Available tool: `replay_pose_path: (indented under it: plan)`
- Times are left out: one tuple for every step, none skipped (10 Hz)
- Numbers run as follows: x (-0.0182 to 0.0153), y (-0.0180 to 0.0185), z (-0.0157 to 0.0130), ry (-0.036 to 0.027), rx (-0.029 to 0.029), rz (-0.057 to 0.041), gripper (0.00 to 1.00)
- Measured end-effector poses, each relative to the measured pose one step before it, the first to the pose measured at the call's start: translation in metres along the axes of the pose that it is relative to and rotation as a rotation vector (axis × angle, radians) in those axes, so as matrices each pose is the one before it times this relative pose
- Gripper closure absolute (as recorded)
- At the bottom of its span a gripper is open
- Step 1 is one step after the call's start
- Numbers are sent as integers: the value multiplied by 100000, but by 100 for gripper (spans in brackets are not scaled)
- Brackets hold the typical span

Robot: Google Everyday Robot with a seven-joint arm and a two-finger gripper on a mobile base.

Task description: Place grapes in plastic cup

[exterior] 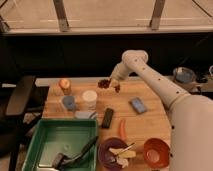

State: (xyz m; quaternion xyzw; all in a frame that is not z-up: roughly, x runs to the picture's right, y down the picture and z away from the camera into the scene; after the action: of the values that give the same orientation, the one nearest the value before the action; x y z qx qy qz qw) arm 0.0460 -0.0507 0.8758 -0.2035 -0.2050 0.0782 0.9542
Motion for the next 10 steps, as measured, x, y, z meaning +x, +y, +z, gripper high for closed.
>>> replay_pose_path:
  plan:
    - [-2127,-228,-1811,-2129,1749,-4607,100]
    - [-2028,12,-853,-2440,613,-4829,100]
    - [-2340,268,-328,-3278,-802,-6306,100]
    - [-2972,923,28,-2524,-2516,-8229,100]
    - [-1305,307,15,-1114,-908,-3295,100]
    - [9,105,-41,101,-126,-457,100]
    - [120,16,-102,69,88,196,100]
    - [-118,0,89,-82,-127,-162,100]
    - [-139,-14,66,-115,-92,-161,100]
    - [70,12,-28,116,83,-90,100]
